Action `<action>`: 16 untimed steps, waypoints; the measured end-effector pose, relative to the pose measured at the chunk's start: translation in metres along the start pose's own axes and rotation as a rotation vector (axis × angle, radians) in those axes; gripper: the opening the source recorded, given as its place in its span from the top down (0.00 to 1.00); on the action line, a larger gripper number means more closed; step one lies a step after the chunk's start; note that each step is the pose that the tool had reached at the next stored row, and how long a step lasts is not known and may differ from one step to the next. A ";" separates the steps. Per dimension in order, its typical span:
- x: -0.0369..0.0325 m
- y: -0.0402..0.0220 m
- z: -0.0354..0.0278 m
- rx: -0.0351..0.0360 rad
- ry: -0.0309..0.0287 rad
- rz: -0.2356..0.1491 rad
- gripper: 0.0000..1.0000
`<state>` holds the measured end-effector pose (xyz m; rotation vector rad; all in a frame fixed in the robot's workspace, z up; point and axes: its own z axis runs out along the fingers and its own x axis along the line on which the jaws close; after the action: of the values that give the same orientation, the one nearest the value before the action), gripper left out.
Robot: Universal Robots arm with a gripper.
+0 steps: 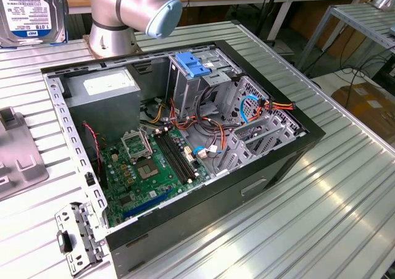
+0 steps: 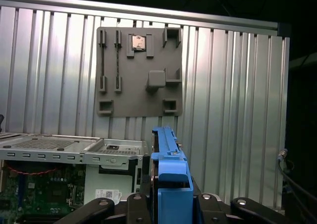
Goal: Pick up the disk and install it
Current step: 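Pick up the disk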
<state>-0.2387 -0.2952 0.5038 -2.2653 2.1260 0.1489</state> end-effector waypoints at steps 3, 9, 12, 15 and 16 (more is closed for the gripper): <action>0.0007 -0.0014 -0.0001 0.0000 0.0000 0.000 0.63; 0.0023 -0.0045 -0.0004 0.0000 0.0000 0.000 0.63; 0.0029 -0.0059 -0.0005 0.0000 0.0000 0.000 0.63; 0.0038 -0.0076 -0.0006 0.0000 0.0000 0.000 0.63; 0.0040 -0.0081 -0.0006 0.0000 0.0002 0.000 0.63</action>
<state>-0.2303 -0.2987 0.5037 -2.2654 2.1260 0.1487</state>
